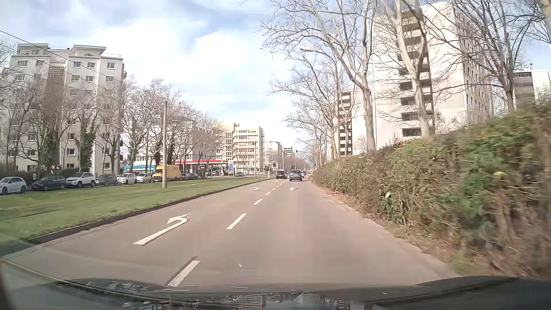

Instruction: Follow the waypoints while adhering to traffic rules and regulations

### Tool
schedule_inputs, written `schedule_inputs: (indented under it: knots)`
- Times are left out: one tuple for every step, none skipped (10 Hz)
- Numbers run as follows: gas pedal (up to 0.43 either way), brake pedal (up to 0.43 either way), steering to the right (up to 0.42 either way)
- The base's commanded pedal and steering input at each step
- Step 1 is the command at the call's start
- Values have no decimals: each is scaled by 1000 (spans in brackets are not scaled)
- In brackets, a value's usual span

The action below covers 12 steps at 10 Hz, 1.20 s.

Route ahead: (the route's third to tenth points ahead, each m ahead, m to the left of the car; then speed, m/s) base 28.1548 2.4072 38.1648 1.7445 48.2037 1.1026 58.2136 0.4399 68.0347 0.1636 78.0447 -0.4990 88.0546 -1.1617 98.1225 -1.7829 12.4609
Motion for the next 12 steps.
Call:
schedule_inputs:
  knots:
    - [79, 0, 7]
    - [79, 0, 7]
    - [79, 0, 7]
    - [79, 0, 6]
    - [87, 0, 6]
    - [87, 0, 6]
    - [87, 0, 6]
    - [87, 0, 6]
    - [87, 0, 6]
    - [87, 0, 6]
    - [87, 0, 6]
    - [87, 0, 6]
